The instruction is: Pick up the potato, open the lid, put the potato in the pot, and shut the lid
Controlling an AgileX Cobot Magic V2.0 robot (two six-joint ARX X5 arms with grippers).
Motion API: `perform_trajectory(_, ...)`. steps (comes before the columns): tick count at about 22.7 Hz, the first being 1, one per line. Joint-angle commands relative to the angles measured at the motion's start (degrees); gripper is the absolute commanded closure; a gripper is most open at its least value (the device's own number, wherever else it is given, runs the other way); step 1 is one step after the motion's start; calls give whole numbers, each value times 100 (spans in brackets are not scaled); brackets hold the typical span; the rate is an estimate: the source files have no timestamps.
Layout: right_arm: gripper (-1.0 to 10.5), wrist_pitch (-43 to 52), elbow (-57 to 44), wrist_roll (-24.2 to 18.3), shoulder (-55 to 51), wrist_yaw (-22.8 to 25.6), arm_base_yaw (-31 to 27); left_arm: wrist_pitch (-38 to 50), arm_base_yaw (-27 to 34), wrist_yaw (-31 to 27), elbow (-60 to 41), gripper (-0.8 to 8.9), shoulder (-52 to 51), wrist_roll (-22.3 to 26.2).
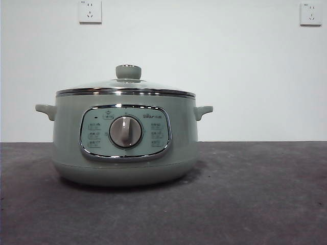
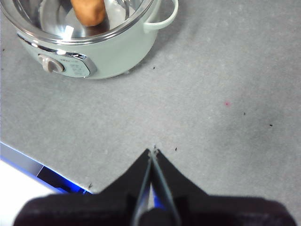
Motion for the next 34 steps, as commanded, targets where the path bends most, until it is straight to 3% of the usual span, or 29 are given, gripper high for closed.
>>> perform_trajectory(1, 946, 42, -57, 42, -4, 31, -13, 9, -2, 2, -59, 816, 55, -35)
perform_trajectory(4, 946, 44, -63, -107, -96, 758, -479, 9, -2, 2, -59, 816, 131, -33)
perform_trajectory(7, 946, 627, -516, -332, -496, 848, -1010, 7, -2, 2, -59, 816, 162, -35)
perform_trajectory(9, 946, 2291, -1611, -824, -1259, 872, -1606, 9, -2, 4, -59, 816, 170, -33)
perform_trajectory(12, 946, 4942, -3716, -866, -2686, 166, -2573, 7, -2, 2, -59, 816, 170, -33)
perform_trajectory(15, 946, 6275, -5440, -866, -4085, -83, -3421, 7, -2, 2, -59, 816, 186, -35)
perform_trajectory(17, 946, 6376, -6247, -863, -4872, -136, -3823, 7, -2, 2, -59, 816, 197, -35)
perform_trajectory(22, 946, 6378, -7237, -857, -5781, -136, -4144, 7, -2, 2, -59, 816, 203, -33)
perform_trajectory(29, 946, 6288, -7746, -905, -5831, -197, -4168, 4, -2, 4, -59, 816, 227, -33)
perform_trajectory(34, 946, 6279, -7746, -1504, -5831, -476, -4199, 2, -2, 2, -57, 816, 247, -35)
